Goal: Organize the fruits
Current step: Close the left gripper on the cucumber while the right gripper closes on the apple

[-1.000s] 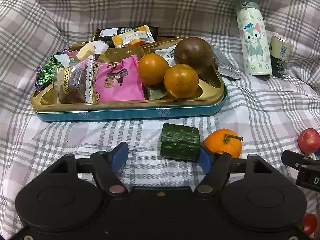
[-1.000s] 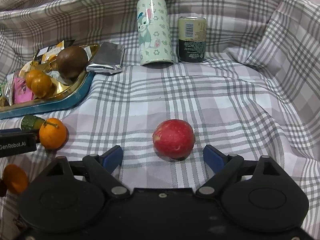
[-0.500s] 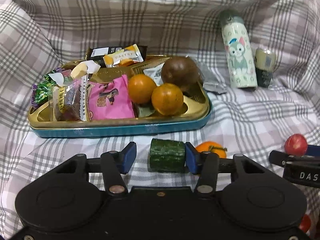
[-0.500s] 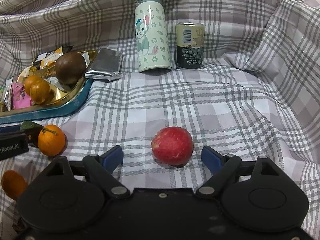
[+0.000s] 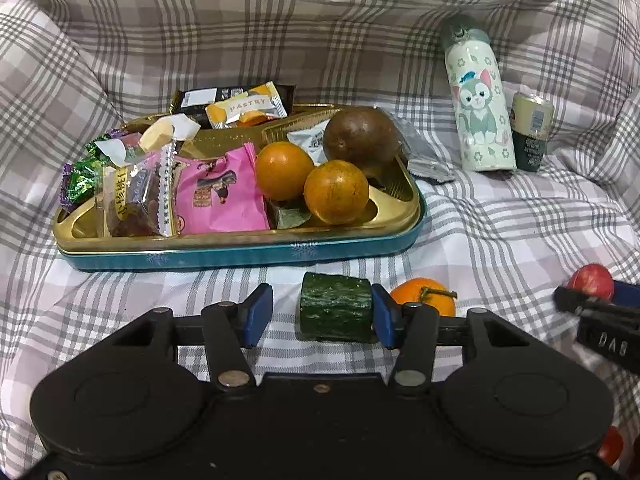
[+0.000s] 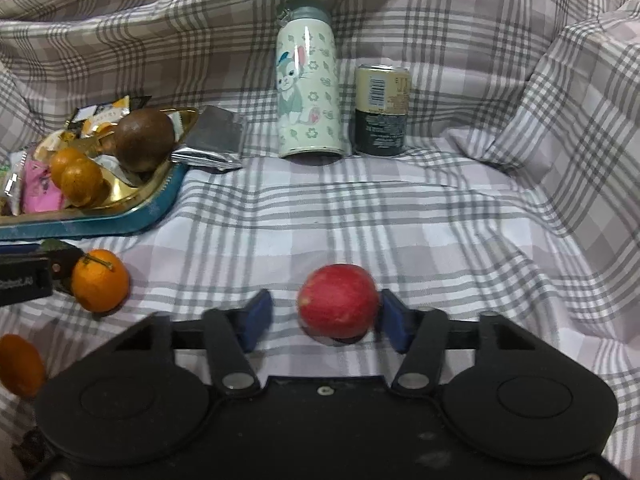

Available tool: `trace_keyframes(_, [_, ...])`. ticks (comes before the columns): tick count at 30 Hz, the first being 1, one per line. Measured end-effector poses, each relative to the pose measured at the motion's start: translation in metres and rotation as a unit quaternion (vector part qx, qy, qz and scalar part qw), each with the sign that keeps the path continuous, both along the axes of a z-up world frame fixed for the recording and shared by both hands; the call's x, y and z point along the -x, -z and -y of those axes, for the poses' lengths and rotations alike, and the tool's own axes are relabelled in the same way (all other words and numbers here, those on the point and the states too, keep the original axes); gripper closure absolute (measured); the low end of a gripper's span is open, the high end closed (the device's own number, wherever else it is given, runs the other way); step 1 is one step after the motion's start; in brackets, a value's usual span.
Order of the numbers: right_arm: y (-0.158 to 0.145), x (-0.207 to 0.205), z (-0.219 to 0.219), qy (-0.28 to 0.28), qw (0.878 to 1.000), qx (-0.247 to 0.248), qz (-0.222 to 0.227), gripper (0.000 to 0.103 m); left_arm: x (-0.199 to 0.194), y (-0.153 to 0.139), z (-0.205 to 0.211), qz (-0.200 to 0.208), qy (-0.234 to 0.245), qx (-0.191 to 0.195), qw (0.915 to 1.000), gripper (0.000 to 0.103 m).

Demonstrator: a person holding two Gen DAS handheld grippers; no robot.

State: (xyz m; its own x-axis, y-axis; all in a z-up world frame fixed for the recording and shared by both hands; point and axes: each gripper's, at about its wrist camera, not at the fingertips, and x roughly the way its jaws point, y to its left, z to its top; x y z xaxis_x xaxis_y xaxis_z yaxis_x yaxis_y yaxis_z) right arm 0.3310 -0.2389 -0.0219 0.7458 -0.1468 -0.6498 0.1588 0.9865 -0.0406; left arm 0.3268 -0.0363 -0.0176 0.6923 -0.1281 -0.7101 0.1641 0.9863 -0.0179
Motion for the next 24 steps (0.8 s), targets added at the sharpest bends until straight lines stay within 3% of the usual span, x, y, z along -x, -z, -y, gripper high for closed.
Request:
trace_keyframes(4, [-0.0002,-0.0006,0.0031,-0.001,1.000,-0.007,0.001,0.057,-0.0032,0.0056,0.0003,-0.017,0.000,0.001,0.9999,0.047])
trace_keyframes(24, [0.0036,-0.0086,0.0061,0.008,1.000,-0.019,0.005,0.056,-0.0047,0.0043,-0.0006,-0.015,-0.008,0.008,0.9998,0.047])
